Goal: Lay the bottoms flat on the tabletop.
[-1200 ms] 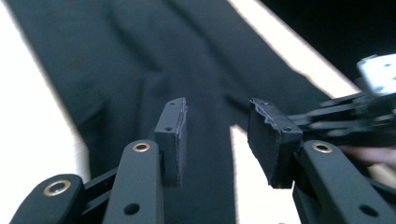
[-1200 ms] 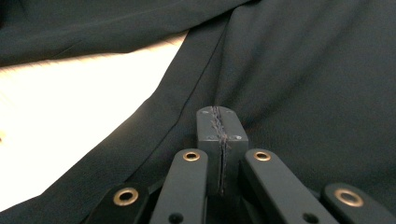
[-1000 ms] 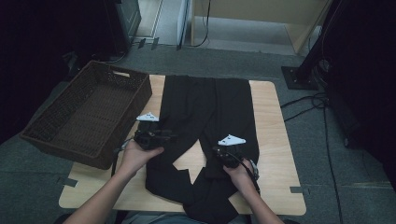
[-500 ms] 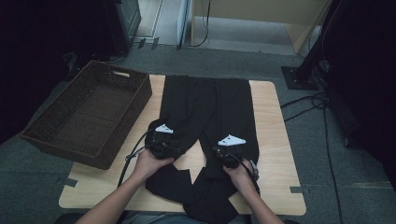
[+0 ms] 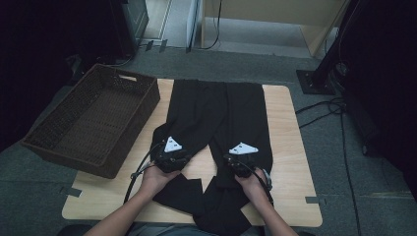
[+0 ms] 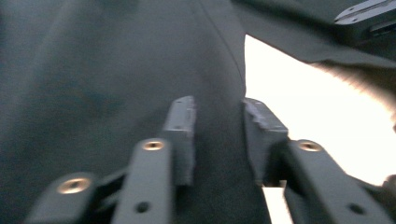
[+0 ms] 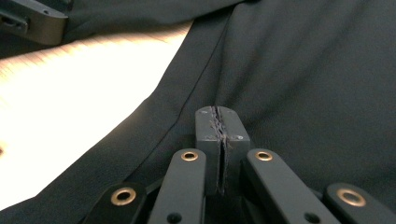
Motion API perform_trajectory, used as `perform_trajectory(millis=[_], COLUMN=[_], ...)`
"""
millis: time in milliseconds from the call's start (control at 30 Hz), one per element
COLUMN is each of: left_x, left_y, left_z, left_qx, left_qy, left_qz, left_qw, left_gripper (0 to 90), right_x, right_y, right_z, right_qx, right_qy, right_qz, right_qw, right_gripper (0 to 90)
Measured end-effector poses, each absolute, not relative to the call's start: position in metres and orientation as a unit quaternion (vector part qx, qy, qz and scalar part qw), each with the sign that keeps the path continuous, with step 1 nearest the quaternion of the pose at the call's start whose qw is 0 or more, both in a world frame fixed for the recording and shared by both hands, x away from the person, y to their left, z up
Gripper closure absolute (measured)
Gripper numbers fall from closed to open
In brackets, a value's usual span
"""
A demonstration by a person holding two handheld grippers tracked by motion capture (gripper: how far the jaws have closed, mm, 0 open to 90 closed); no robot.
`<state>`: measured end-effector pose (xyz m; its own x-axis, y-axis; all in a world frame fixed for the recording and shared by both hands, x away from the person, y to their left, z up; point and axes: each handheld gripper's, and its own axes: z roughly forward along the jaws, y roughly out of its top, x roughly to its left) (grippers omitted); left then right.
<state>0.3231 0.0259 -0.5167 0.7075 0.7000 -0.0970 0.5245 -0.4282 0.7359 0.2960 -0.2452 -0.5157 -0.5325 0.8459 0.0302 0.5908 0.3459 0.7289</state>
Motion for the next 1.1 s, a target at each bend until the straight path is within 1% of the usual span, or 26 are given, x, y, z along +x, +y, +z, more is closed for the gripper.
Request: perform_trajectory(millis=[67,100,133,233,333,400,467,567,633,667,700,733,767,800,833,900,1033,1067,1100], left_x=[0.324,0.325,0.328,0.343,0.355,0.367,0.377,0.392,0.404,0.412,0.422,0.426,0.430,0.431,0.429,0.419,0.397,0.390,0.387], left_y=[0.026,0.026,0.029,0.031,0.026,0.020,0.012,0.002,0.000,0.001,0.003,0.005,0.009,0.011,0.012,0.014,0.015,0.015,0.015], left_z=[-0.517,-0.517,-0.517,-0.515,-0.499,-0.483,-0.463,-0.428,-0.415,-0.410,-0.408,-0.409,-0.413,-0.418,-0.424,-0.437,-0.461,-0.468,-0.469], left_qx=[0.840,0.839,0.835,0.825,0.813,0.799,0.786,0.750,0.735,0.726,0.726,0.729,0.733,0.737,0.744,0.762,0.785,0.795,0.797], left_qy=[0.363,0.365,0.372,0.400,0.400,0.399,0.393,0.374,0.372,0.383,0.398,0.408,0.415,0.425,0.431,0.424,0.414,0.410,0.410], left_qz=[0.106,0.100,0.075,0.002,-0.021,-0.049,-0.062,-0.092,-0.096,-0.091,-0.070,-0.058,-0.059,-0.072,-0.075,-0.072,-0.089,-0.085,-0.085], left_qw=[0.390,0.392,0.398,0.400,0.423,0.447,0.474,0.538,0.559,0.564,0.557,0.547,0.536,0.521,0.505,0.484,0.453,0.439,0.436], left_gripper=[86.0,87.9,89.0,89.8,89.8,89.8,89.7,89.4,86.3,80.5,74.9,72.5,70.1,66.0,62.9,61.5,59.3,58.5,55.9], right_x=[0.296,0.296,0.296,0.296,0.297,0.297,0.298,0.297,0.297,0.297,0.297,0.297,0.297,0.296,0.296,0.297,0.297,0.296,0.296], right_y=[-0.245,-0.245,-0.245,-0.245,-0.245,-0.244,-0.245,-0.245,-0.244,-0.245,-0.245,-0.245,-0.245,-0.245,-0.246,-0.246,-0.246,-0.246,-0.246], right_z=[-0.516,-0.516,-0.516,-0.516,-0.516,-0.516,-0.516,-0.516,-0.516,-0.516,-0.516,-0.516,-0.516,-0.516,-0.516,-0.517,-0.517,-0.516,-0.516], right_qx=[0.449,0.448,0.448,0.450,0.452,0.451,0.451,0.450,0.452,0.452,0.452,0.452,0.450,0.451,0.451,0.450,0.450,0.450,0.449], right_qy=[0.800,0.800,0.800,0.799,0.798,0.798,0.799,0.799,0.798,0.797,0.797,0.798,0.799,0.799,0.798,0.798,0.798,0.798,0.798], right_qz=[0.354,0.355,0.355,0.355,0.357,0.356,0.356,0.357,0.358,0.357,0.357,0.357,0.357,0.357,0.358,0.360,0.360,0.359,0.358], right_qw=[0.180,0.182,0.181,0.181,0.180,0.180,0.179,0.179,0.178,0.180,0.180,0.179,0.180,0.179,0.179,0.178,0.178,0.179,0.180], right_gripper=[88.4,88.4,88.4,88.4,88.4,88.4,88.5,88.5,88.5,88.5,88.5,88.5,88.5,88.5,88.5,88.6,88.6,88.6,88.6])
